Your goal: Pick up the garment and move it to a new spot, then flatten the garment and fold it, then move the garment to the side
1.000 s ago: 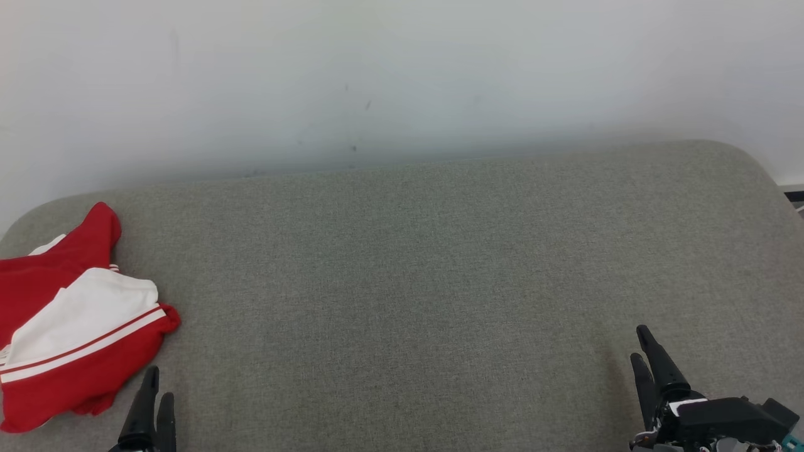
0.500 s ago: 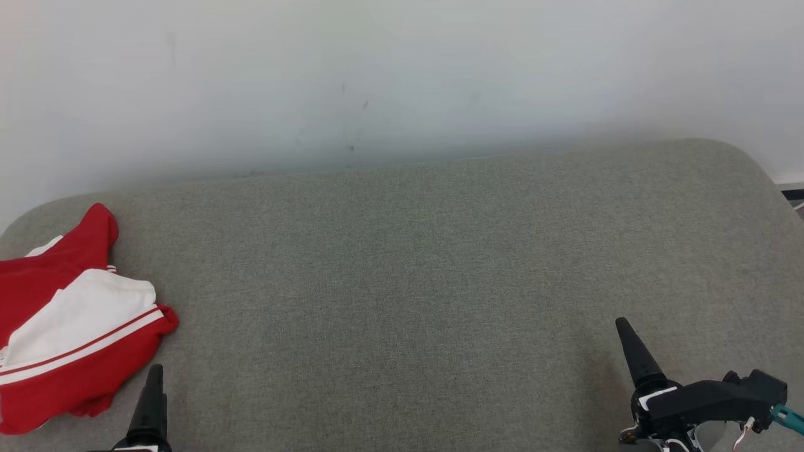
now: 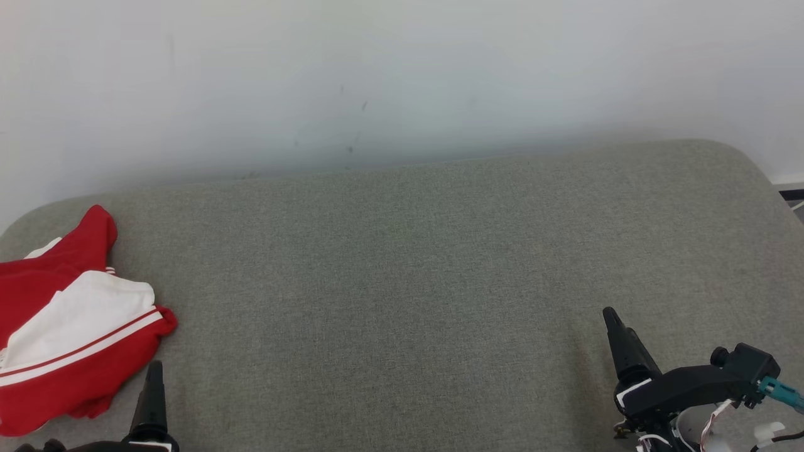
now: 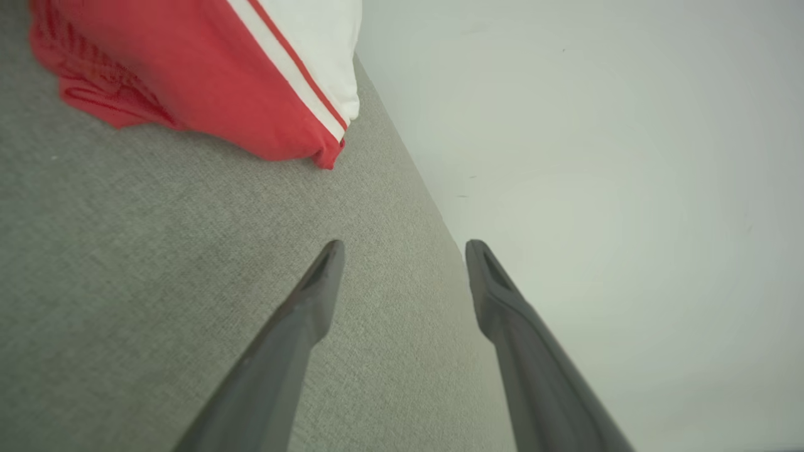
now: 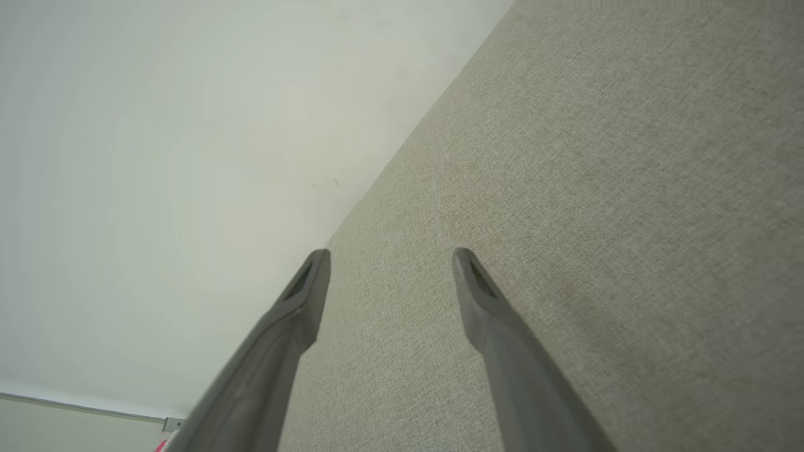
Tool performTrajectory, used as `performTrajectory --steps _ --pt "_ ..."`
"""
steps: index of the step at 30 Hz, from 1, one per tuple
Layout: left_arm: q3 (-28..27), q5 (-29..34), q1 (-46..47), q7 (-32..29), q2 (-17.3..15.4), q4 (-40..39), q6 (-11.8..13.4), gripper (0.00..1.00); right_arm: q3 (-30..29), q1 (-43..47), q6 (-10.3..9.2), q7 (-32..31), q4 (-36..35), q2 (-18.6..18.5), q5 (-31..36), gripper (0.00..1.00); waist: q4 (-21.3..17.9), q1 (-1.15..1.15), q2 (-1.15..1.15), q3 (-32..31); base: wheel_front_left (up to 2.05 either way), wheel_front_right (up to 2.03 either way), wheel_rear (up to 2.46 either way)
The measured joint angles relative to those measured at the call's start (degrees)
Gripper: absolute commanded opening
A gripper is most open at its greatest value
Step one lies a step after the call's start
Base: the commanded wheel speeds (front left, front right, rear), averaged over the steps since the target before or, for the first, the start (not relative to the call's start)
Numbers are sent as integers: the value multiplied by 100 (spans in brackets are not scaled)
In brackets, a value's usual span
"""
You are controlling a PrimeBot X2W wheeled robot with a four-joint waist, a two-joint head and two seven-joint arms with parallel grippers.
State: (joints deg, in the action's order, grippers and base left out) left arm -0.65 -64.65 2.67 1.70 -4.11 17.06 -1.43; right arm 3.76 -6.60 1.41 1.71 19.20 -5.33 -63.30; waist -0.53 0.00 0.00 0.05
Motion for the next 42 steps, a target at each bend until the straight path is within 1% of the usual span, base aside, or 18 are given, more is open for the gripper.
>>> performTrajectory --steps 8,11,12,23,32,42 --pt "-3 751 -2 188 -32 -8 114 100 166 -53 -144 144 101 -75 771 100 -13 0 0 -6 0 0 0" --pt "-22 1069 -3 245 -32 -8 151 100 175 -119 -156 223 114 -86 1063 100 -18 0 0 -8 0 0 0" --pt "-27 1146 -3 252 -32 -9 166 100 180 -120 -192 250 122 -86 1163 100 -20 0 0 -9 0 0 0" --pt "-58 2180 -4 499 -26 -53 345 100 338 -238 -344 489 200 -93 2213 100 -46 0 0 -17 0 0 0" --pt "-116 2964 -10 677 -8 -120 453 100 528 -372 -454 671 286 -114 2993 100 -90 0 0 -26 0 0 0" --pt "-57 3894 -9 892 -26 -182 604 100 773 -453 -602 876 332 -141 3791 100 -110 0 0 -14 0 0 0"
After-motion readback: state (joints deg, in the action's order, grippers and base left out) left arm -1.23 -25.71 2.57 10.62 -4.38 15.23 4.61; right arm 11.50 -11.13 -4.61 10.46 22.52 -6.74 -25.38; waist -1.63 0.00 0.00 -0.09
